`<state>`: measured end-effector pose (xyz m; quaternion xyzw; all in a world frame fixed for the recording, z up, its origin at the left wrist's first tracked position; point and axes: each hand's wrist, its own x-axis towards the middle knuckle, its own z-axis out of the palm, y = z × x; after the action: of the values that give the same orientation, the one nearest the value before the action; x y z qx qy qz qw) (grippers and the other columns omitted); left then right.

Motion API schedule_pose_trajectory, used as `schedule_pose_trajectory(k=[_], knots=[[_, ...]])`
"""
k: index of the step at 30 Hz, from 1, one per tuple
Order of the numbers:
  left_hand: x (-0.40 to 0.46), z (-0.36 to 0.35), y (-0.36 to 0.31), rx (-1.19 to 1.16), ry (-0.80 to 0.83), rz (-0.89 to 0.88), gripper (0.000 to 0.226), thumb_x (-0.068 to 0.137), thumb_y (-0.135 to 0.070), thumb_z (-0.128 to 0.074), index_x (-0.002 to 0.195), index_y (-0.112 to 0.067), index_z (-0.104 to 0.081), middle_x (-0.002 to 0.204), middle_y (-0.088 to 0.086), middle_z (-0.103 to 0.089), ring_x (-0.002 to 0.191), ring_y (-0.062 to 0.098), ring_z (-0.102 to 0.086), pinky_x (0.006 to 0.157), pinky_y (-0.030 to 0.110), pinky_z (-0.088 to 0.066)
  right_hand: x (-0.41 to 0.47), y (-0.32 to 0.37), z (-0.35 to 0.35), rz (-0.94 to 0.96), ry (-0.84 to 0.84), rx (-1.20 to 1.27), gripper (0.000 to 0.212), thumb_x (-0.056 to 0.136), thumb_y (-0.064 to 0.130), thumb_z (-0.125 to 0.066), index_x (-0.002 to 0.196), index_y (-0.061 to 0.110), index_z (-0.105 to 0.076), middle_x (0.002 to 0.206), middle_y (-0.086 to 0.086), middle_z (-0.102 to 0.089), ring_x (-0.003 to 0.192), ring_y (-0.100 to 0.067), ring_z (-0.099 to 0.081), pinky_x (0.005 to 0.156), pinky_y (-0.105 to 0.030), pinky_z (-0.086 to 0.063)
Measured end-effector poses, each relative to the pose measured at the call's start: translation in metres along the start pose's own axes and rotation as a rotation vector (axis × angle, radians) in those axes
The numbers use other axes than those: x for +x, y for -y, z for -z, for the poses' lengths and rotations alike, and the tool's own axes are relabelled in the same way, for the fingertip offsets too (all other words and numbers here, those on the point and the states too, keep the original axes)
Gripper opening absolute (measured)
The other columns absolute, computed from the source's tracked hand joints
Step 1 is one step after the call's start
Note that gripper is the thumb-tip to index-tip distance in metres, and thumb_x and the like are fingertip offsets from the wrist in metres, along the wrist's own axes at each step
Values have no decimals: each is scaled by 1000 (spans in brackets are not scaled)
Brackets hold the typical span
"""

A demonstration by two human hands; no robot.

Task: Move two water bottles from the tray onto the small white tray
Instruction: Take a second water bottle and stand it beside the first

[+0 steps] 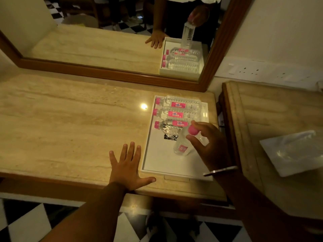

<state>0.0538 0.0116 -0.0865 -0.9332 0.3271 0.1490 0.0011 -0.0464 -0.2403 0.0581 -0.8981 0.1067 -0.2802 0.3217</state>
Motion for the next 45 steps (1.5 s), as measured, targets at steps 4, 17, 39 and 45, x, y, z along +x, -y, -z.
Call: schedule_pose_trajectory(k=[4,17,39,45], knots=[[-1,-1,-1,9,8,6,134,56,-108,-11,154,-20,14,162,10,21,147,32,24,109,76,10,2,-7,9,-45,13,3,39,85,19,-65,122,9,-59,113,-11,-65,104,-15,-58,85,-41,-55],[5,42,-74,-176,-37,77,145,43,-113,-19,148,-27,33,162,6,27,151,33,11,116,68,-1,-28,-1,146,-26,27,194,53,86,13,-53,134,28,-34,125,27,-43,115,10,-47,90,-10,-41],[23,45,-428,-105,-146,-28,140,54,-110,-30,157,-24,10,167,4,8,149,26,22,108,68,27,-70,-192,422,-8,110,187,66,82,30,-61,134,55,-28,120,15,-56,112,2,-52,85,-15,-44],[24,48,-427,-75,-143,-29,141,52,-111,-25,157,-24,11,168,4,7,149,27,21,103,66,34,-41,-211,410,-41,1,156,69,84,11,-65,138,37,-30,110,14,-57,109,-1,-54,85,-20,-44]])
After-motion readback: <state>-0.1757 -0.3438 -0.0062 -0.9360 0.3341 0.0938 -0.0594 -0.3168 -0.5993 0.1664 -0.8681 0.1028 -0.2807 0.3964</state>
